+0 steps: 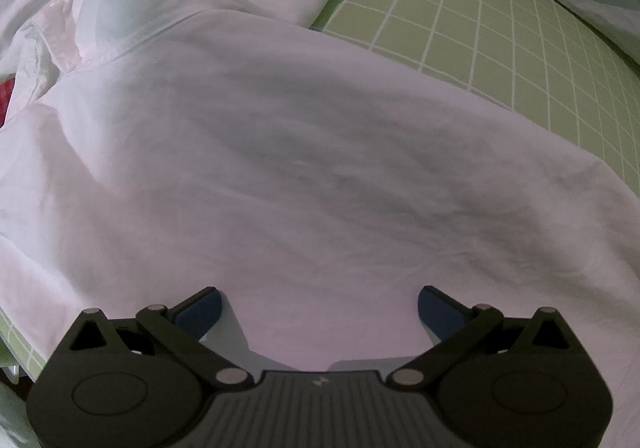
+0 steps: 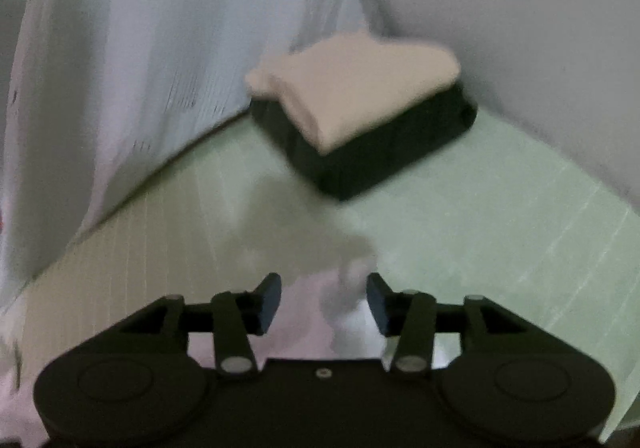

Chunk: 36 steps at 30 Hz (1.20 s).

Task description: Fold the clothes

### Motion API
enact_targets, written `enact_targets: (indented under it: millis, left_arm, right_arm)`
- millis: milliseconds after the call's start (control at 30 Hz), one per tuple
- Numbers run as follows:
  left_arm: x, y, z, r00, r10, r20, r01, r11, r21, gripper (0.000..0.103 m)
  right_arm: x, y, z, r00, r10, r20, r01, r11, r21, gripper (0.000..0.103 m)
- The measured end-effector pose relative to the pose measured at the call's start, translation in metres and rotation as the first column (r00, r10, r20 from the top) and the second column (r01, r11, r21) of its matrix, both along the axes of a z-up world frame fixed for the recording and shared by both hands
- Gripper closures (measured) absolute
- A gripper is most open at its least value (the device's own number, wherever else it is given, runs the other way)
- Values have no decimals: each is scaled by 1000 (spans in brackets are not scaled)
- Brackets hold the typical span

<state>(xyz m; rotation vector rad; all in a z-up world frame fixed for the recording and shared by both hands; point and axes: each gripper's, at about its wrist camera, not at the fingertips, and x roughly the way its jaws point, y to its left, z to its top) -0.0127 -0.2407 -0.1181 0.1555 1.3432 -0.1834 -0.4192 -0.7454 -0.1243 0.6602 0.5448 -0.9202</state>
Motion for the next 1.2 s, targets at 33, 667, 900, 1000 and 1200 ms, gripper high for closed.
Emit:
enact_targets:
  millis: [33,667,900,1000,1200]
  left_arm:
    - [-27,-13,-8,1000,3,1,-3,1000,0,0]
    - [-27,-70,-66,999,-41,12,41,999,-19,0]
    - [-32,-105,-39,966,-225,127,231,972,-33,0]
    - [-39,-122,-38,945,-305,122,308,951,-8,0]
    - [-41,-134,-53,931,-358,64,357,934,23,0]
  right_arm:
    - [4,-6,4,1000,-14,0,14,1000,-20,47]
    - [52,-8,-62,970,-21,-243,48,993,105,43]
    - [29,25,-64,960,47,-277,-23,996,90,42]
    - [35,18,-62,953,66,-295,-44,996,80,35]
    - [42,-7,-63,958,139,-251,-118,988,98,26]
